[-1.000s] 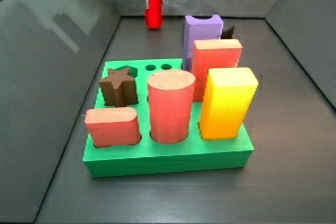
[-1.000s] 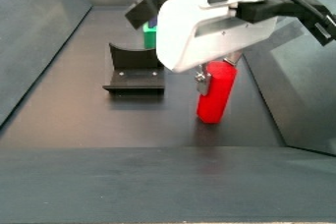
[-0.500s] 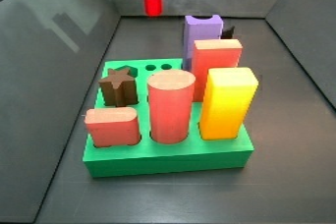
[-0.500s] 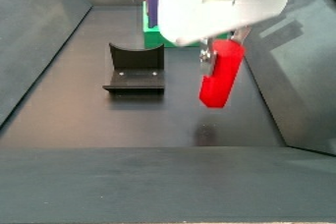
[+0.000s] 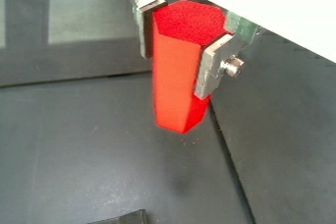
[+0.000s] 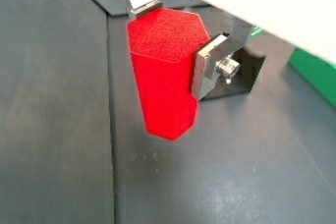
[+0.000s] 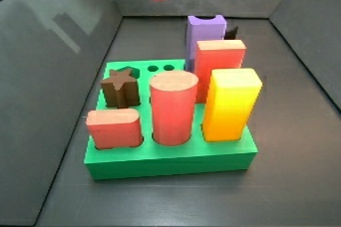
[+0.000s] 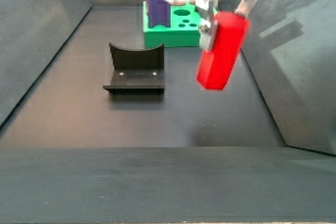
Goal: Pick up the hexagon object. Move up. Move to above the board. Insert the hexagon object.
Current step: Move to above the board.
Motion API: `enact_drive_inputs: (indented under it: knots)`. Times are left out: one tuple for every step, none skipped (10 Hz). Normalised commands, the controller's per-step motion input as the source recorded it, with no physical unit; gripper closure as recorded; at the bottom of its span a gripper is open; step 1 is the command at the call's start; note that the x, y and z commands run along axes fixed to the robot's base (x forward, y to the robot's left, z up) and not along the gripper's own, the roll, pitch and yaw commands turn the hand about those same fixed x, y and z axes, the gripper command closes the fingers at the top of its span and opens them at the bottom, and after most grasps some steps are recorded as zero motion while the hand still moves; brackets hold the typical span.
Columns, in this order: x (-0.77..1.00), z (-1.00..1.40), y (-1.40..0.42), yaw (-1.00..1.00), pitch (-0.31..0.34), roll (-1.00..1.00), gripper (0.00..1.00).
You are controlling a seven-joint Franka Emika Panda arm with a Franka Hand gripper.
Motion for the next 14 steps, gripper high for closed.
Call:
enact_drive_inputs:
  knots:
    - [0.04, 1.00, 0.01, -0.02, 0.083, 0.07, 1.00]
    - [0.04, 1.00, 0.01, -0.01, 0.100, 0.07, 1.00]
    - [0.04, 1.00, 0.01, 0.01, 0.107, 0.08, 1.00]
    - [0.03, 1.00, 0.01, 0.01, 0.107, 0.08, 1.00]
    - [0.03, 1.00, 0.01, 0.02, 0.103, 0.08, 1.00]
    - [0.03, 1.00, 0.01, 0.03, 0.103, 0.08, 1.00]
    - [0.02, 1.00, 0.01, 0.03, 0.108, 0.09, 1.00]
    - [0.02, 1.00, 0.00, 0.04, 0.105, 0.09, 1.00]
    - [0.02, 1.00, 0.00, 0.03, 0.103, 0.09, 1.00]
    - [0.01, 0.95, 0.00, 0.03, 0.102, 0.08, 1.00]
    - [0.01, 0.79, -0.01, 0.03, 0.102, 0.08, 1.00]
    - [0.01, 0.59, -0.01, 0.03, 0.105, 0.09, 1.00]
    - [0.01, 0.43, -0.01, 0.03, 0.105, 0.09, 1.00]
    - [0.01, 0.33, -0.01, 0.03, 0.104, 0.09, 1.00]
